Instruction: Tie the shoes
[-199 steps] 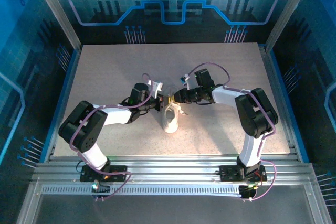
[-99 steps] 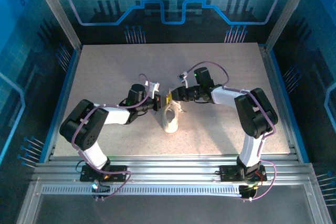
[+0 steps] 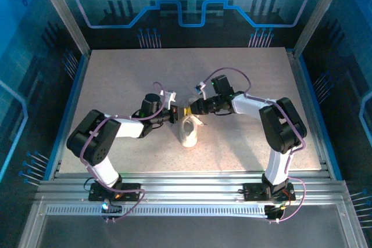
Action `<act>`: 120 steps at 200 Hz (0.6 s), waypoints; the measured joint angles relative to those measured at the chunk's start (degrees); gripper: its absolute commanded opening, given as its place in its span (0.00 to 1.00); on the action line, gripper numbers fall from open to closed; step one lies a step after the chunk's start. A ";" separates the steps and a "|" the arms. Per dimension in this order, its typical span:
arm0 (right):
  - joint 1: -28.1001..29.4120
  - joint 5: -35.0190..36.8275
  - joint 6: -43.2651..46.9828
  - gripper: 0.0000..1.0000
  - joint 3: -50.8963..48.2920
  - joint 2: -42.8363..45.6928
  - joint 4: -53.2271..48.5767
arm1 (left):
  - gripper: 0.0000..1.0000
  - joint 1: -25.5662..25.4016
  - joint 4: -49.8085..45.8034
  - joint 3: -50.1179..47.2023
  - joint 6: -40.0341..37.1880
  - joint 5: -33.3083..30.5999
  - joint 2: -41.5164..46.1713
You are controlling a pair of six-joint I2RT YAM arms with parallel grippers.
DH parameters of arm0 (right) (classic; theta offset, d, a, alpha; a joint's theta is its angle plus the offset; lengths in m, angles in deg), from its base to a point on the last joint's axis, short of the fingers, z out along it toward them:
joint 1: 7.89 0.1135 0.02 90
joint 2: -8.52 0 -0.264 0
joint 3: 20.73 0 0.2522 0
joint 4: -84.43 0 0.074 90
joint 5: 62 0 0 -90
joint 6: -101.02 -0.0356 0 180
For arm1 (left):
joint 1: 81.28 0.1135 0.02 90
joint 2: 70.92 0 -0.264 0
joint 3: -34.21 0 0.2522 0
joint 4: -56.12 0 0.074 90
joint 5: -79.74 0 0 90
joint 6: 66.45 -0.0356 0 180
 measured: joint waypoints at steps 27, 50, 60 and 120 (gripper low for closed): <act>0.87 2.97 3.06 0.00 2.29 0.02 -4.59 | 0.00 0.04 -0.15 -0.20 -0.02 0.00 0.76; 1.97 6.34 5.75 0.00 4.26 0.09 -8.44 | 0.00 0.11 -0.44 -0.96 -0.04 -0.02 1.97; 2.56 8.02 6.88 0.00 5.03 0.26 -9.86 | 0.00 0.20 -0.61 -1.18 -0.11 -0.02 2.51; 5.53 17.29 11.54 0.00 6.84 2.75 -14.40 | 0.00 0.20 -0.63 -1.90 -0.24 0.00 3.85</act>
